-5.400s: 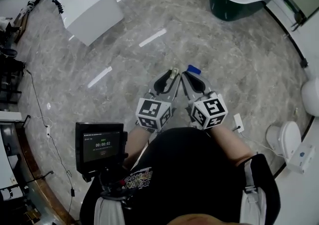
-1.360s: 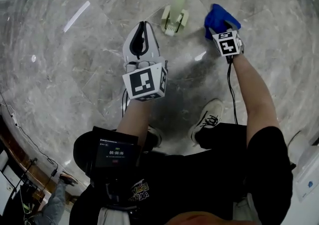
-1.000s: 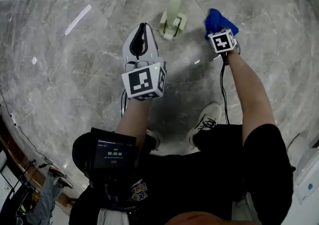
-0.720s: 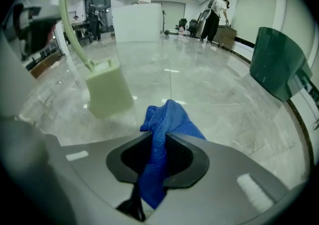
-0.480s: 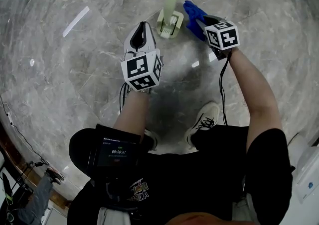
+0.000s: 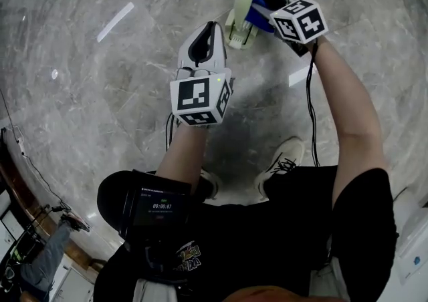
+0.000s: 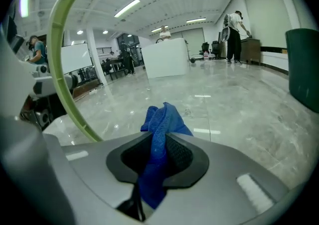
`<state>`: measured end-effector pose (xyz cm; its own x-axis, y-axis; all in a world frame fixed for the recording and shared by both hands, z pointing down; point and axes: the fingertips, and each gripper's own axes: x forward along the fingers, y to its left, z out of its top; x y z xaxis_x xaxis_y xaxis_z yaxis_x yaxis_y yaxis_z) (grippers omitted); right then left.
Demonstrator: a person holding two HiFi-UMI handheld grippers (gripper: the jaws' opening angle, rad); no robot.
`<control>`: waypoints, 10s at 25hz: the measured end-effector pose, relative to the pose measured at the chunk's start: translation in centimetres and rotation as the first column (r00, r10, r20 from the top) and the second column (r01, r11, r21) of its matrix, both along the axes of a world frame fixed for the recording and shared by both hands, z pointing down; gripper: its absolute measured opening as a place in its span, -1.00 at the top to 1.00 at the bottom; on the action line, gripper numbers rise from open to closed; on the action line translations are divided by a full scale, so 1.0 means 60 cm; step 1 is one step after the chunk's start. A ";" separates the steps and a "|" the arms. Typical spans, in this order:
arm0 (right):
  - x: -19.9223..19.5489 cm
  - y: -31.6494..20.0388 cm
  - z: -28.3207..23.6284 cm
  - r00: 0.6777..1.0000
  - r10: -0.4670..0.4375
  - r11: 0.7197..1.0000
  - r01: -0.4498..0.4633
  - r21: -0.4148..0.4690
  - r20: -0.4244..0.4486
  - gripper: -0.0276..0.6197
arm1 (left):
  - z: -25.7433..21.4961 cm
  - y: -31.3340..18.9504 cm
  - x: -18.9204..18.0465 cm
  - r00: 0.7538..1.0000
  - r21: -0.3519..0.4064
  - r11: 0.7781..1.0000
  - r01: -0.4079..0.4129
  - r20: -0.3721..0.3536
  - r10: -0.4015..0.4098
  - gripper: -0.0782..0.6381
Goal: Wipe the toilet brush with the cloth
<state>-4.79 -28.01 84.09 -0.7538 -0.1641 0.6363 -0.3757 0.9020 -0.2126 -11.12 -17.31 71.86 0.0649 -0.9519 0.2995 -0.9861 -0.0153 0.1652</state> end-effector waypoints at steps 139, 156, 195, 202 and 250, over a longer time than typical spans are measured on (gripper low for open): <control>0.015 0.134 -0.154 0.973 -0.171 0.982 0.156 0.106 0.156 0.67 | -0.007 -0.009 0.030 0.997 -0.045 0.999 -0.027 -0.076 0.023 0.70; 0.045 0.093 -0.461 0.833 -0.142 0.975 0.024 0.221 0.535 0.67 | -0.004 -0.014 0.044 0.997 -0.049 0.998 -0.045 -0.062 0.041 0.71; -0.023 0.174 -0.245 0.947 -0.155 0.983 0.121 0.137 0.280 0.68 | 0.071 -0.045 -0.042 0.988 -0.201 0.972 -0.121 0.070 0.137 0.55; -0.028 0.170 -0.366 0.894 -0.178 0.968 0.084 0.237 0.411 0.68 | 0.054 -0.044 -0.061 0.997 -0.160 0.985 -0.068 0.024 0.073 0.60; 0.082 0.172 0.113 0.988 -0.141 0.910 0.104 -0.402 -0.064 0.68 | 0.083 -0.041 -0.053 0.994 -0.192 0.977 -0.092 -0.068 0.080 0.61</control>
